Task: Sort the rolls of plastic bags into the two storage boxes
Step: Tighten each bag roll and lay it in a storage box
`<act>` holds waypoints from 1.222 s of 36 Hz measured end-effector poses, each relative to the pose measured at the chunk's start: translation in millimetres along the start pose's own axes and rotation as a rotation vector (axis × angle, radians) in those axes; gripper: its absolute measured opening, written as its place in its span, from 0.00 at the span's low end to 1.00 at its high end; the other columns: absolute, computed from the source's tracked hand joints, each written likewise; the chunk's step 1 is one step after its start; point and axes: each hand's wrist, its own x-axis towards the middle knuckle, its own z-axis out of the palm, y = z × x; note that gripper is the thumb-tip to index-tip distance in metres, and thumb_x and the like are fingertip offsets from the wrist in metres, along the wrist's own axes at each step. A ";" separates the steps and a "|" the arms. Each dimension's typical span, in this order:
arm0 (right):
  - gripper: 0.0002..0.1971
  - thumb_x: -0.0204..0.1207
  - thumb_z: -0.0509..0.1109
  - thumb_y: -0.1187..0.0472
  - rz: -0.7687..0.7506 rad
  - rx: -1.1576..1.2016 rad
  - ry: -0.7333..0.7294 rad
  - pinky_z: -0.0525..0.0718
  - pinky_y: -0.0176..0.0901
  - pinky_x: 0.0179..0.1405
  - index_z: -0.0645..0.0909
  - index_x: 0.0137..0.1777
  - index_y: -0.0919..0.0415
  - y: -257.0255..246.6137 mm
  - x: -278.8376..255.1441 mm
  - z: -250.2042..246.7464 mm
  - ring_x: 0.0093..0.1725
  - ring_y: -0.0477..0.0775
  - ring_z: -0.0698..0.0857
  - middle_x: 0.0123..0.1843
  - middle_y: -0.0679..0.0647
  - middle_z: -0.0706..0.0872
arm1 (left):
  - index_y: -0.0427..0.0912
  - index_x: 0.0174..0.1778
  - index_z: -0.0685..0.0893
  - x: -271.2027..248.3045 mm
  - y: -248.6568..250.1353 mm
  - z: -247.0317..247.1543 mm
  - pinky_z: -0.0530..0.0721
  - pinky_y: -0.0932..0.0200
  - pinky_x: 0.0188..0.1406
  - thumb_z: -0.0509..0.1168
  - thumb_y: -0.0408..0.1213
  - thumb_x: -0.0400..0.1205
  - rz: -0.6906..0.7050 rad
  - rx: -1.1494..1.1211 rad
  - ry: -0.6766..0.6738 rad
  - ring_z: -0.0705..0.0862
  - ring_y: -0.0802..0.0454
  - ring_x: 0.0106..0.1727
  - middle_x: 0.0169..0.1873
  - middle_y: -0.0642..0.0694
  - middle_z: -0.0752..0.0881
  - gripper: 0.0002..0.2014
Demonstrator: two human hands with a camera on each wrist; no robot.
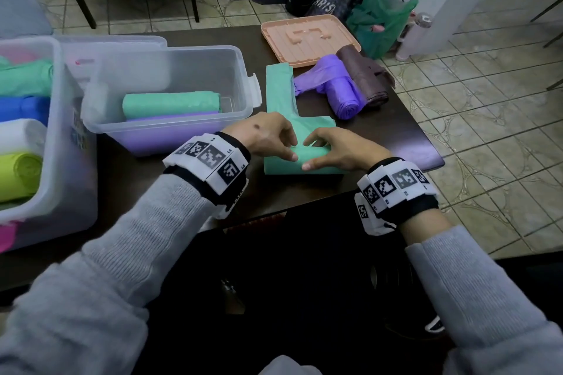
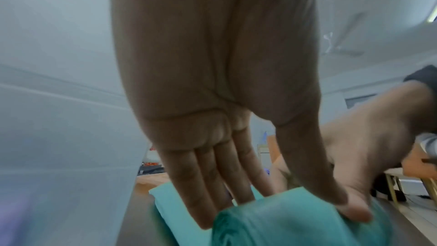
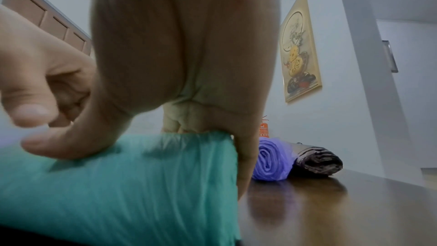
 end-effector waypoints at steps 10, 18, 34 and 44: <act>0.27 0.75 0.69 0.43 0.006 -0.047 -0.011 0.71 0.46 0.72 0.79 0.70 0.57 0.2 10.2 -4.4 0.70 0.54 0.76 0.69 0.56 0.81 | 0.40 0.73 0.75 2.3 1.8 18.8 0.72 0.48 0.69 0.80 0.46 0.66 0.013 0.204 0.116 0.70 0.41 0.70 0.66 0.38 0.74 0.39; 0.23 0.70 0.73 0.43 -0.097 -0.158 0.378 0.72 0.53 0.64 0.78 0.57 0.58 -1.5 5.8 7.6 0.62 0.58 0.72 0.58 0.57 0.78 | 0.38 0.68 0.74 5.4 -4.2 24.3 0.74 0.53 0.59 0.78 0.38 0.69 0.013 0.230 0.167 0.75 0.41 0.66 0.63 0.37 0.78 0.33; 0.32 0.76 0.70 0.58 -0.129 -0.387 0.255 0.69 0.53 0.72 0.65 0.79 0.59 -12.7 2.3 19.4 0.70 0.61 0.70 0.71 0.60 0.72 | 0.37 0.70 0.70 9.6 3.9 24.0 0.76 0.45 0.63 0.79 0.40 0.68 0.028 0.338 0.196 0.69 0.41 0.67 0.64 0.37 0.73 0.36; 0.28 0.65 0.81 0.59 -0.055 -0.155 0.113 0.73 0.42 0.52 0.75 0.63 0.60 -13.4 -4.7 14.4 0.59 0.57 0.79 0.60 0.56 0.82 | 0.41 0.62 0.84 2.0 6.2 10.1 0.80 0.52 0.51 0.79 0.35 0.68 -0.009 0.333 0.076 0.83 0.39 0.57 0.57 0.36 0.85 0.26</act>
